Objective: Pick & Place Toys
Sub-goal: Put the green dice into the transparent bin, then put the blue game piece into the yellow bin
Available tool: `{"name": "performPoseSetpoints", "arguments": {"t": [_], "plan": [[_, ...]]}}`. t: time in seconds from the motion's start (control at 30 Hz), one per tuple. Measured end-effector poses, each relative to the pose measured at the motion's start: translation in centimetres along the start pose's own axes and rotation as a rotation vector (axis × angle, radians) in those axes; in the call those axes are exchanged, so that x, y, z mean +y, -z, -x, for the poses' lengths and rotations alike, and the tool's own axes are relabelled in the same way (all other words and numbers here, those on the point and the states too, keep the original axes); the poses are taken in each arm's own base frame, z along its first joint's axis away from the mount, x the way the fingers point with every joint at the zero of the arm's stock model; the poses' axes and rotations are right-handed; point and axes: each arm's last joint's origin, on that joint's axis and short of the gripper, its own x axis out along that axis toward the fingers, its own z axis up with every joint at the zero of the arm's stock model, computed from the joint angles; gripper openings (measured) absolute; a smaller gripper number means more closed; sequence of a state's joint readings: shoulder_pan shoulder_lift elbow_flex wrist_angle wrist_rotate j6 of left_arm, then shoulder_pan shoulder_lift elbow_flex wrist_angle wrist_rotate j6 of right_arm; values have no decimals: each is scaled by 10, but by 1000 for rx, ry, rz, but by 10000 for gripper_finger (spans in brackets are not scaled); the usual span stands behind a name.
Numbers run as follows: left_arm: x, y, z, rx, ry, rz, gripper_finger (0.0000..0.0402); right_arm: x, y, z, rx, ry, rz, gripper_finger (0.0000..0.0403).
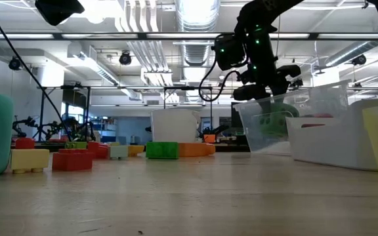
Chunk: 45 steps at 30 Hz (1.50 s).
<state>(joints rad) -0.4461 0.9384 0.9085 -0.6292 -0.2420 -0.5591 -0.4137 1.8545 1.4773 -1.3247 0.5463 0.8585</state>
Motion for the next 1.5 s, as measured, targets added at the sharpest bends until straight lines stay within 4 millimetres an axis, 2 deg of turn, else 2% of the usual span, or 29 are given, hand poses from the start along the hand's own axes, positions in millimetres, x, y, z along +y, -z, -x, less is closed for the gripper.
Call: {"name": "performPoseSetpoints", "arguments": {"t": [0.33,0.73,0.93,1.2,1.5], "plan": [[0,0,0,0,0,0,314,0,0,0,-1,2,52,217],[0,0,0,0,0,1,314,0,1,0,5,-1,79,301],[0,0,0,0,0,0,314,0,1,5,-9,-9,78,329],[0,0,0,0,0,-1,314,-14,6,26,-34,-36,67,321],[0,0,0,0,0,-1,314,-32,17,51,-73,-82,32,241]]}}
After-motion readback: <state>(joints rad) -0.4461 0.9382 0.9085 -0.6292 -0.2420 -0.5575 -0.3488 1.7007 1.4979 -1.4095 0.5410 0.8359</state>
